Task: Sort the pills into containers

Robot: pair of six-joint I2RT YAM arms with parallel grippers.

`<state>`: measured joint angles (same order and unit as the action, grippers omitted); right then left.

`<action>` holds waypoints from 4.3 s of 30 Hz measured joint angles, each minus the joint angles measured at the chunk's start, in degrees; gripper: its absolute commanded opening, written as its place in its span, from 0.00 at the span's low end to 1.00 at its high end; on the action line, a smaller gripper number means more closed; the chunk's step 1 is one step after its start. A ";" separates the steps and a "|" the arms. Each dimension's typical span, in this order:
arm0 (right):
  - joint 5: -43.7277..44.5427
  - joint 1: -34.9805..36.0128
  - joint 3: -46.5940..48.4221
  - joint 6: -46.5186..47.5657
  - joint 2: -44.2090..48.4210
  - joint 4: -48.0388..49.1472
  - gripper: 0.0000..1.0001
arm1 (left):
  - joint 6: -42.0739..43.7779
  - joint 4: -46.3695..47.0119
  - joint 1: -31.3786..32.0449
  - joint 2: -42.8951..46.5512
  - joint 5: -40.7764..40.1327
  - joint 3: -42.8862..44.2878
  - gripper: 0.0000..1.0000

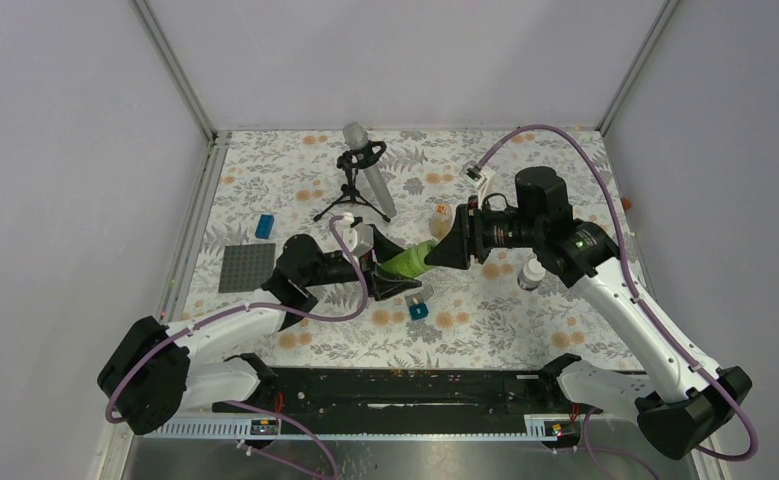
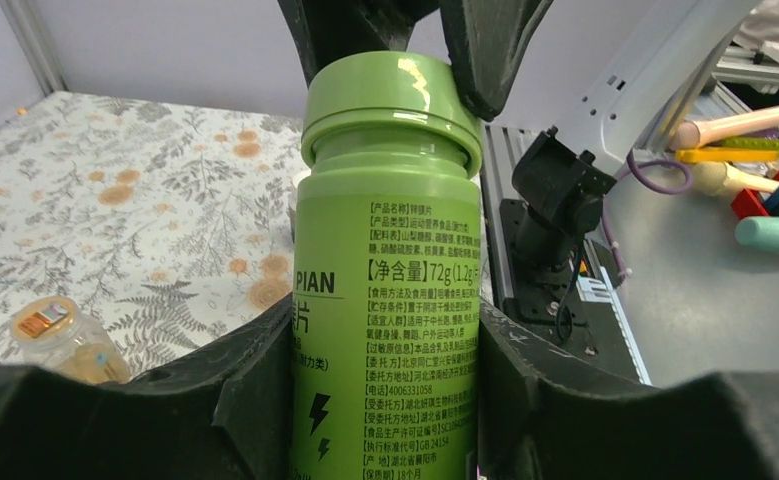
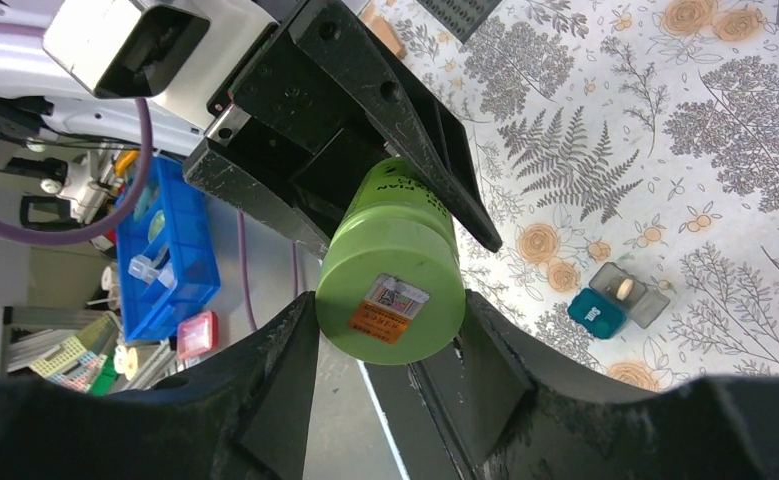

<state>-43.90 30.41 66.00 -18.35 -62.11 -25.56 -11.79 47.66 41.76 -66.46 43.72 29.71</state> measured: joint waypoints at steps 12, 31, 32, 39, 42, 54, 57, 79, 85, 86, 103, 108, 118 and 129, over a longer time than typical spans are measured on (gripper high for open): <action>1.11 2.49 2.27 5.57 -1.42 -6.19 0.28 | 4.39 -10.25 0.11 1.60 4.26 2.10 0.00; 3.43 4.74 1.97 8.02 -0.94 -6.95 0.24 | 0.61 -12.48 -0.22 0.59 8.22 3.26 0.00; 3.80 4.74 1.66 7.48 -0.52 -6.08 0.24 | -0.33 -11.41 -0.24 0.33 8.07 3.26 0.00; 5.81 4.74 -1.77 4.57 3.10 1.77 0.24 | -6.10 -2.64 -0.24 -1.07 6.43 2.47 0.00; 5.92 4.83 -1.79 5.05 3.10 2.47 0.23 | -7.21 -1.55 -0.26 -1.22 6.19 2.47 0.00; 6.12 5.44 -6.84 12.74 6.86 8.37 0.20 | -14.53 -1.16 -0.02 -1.92 5.60 2.51 0.00; 5.64 5.51 -7.08 13.05 7.21 8.98 0.20 | -16.44 -0.83 -0.04 -1.73 6.08 2.51 0.00; 19.69 9.42 -3.45 -8.68 -1.16 8.76 0.29 | 2.95 -14.34 -0.57 4.09 -4.59 1.03 0.00; 24.63 10.27 -2.29 -13.05 -1.88 6.03 0.60 | 7.37 -15.04 -0.07 4.15 -8.13 0.48 0.00; 25.00 10.36 -2.29 -13.31 -1.70 5.79 0.64 | 7.67 -14.91 0.04 4.15 -8.37 0.39 0.00; 22.93 10.84 1.16 -11.47 -3.30 2.91 0.89 | 6.82 -6.36 0.96 6.45 -4.66 -3.26 0.00; 24.30 10.82 1.73 -11.54 -5.60 3.21 0.86 | 5.95 -5.95 0.98 6.45 -1.81 -4.15 0.00; 29.66 8.15 2.19 -11.47 -6.84 -0.07 0.90 | 5.95 -2.29 0.90 7.98 -1.09 -4.68 0.00; 11.28 4.76 2.19 -2.16 -1.51 2.10 0.96 | 6.01 -3.10 0.72 7.80 -1.40 -4.55 0.00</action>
<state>-32.62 35.18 68.18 -20.51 -63.61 -23.46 -5.78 44.56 42.48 -58.65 42.33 25.17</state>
